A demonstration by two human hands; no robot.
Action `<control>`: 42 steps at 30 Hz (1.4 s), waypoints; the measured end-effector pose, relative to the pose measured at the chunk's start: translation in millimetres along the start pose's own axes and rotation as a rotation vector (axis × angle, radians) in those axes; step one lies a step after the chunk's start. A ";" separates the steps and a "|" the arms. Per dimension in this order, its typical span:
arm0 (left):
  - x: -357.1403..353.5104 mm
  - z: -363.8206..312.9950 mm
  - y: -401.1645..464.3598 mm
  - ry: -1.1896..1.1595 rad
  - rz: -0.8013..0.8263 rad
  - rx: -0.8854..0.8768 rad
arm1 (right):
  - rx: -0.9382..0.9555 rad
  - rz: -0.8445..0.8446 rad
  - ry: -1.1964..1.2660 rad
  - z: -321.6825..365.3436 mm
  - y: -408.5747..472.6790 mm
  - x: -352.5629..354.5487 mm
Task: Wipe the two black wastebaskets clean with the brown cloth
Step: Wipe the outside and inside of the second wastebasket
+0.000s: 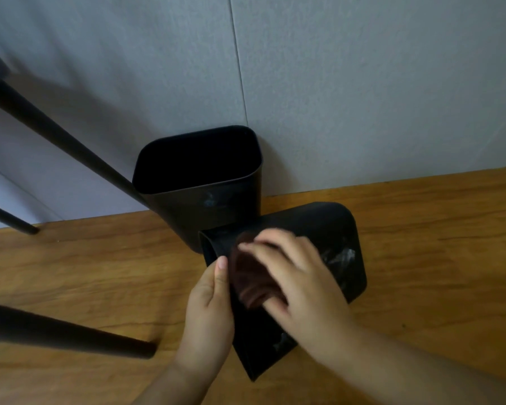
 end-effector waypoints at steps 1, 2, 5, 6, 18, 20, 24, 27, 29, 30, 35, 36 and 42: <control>0.7 0.3 -0.9 -0.011 -0.007 0.003 | 0.033 0.038 0.020 4.4 -4.7 -5.3; 1.1 1.2 -1.7 -0.022 -0.008 0.012 | 0.057 0.058 0.016 4.0 -9.2 -6.9; 1.0 5.1 -1.6 -0.050 0.019 0.045 | 0.010 -0.006 -0.038 -21.2 -13.1 5.4; 1.2 6.9 -0.4 -0.053 0.026 0.056 | -0.048 -0.067 -0.025 -31.2 -11.1 13.5; 6.0 8.2 0.7 -0.075 0.019 0.066 | 0.059 0.058 -0.053 -29.6 -35.1 -0.2; 2.2 7.8 -0.3 -0.063 0.039 0.074 | -0.041 -0.056 -0.004 -38.2 -26.3 14.2; 1.6 0.2 0.7 -0.038 0.029 0.037 | 0.067 0.011 0.010 -2.5 -9.3 -1.6; 5.3 2.6 1.4 -0.060 0.011 0.050 | 0.132 0.109 -0.043 -5.3 -24.6 -12.8; 5.0 4.9 1.7 -0.066 0.021 0.067 | 0.001 -0.017 -0.044 -36.1 -24.1 7.3; 4.2 5.4 1.5 -0.069 0.026 0.073 | -0.088 -0.093 -0.025 -51.8 -22.1 18.4; 3.6 -3.0 1.4 -0.035 0.020 0.035 | -0.046 -0.077 -0.002 -19.1 -10.1 9.3; 4.4 -3.2 1.5 -0.009 0.011 0.019 | 0.042 0.006 -0.007 -3.8 -13.4 -2.4; 13.5 8.0 -0.4 -0.027 -0.006 0.075 | -0.105 -0.083 -0.039 -58.1 -27.6 19.0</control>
Point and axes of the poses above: each hand's wrist, its own y-axis towards the middle knuckle, its own x-axis out of the back of the hand, z = x × y, the point moved 10 cm from there along y, towards the middle knuckle, and after that the axes turned 12 degrees about y, right-handed, at the moved point
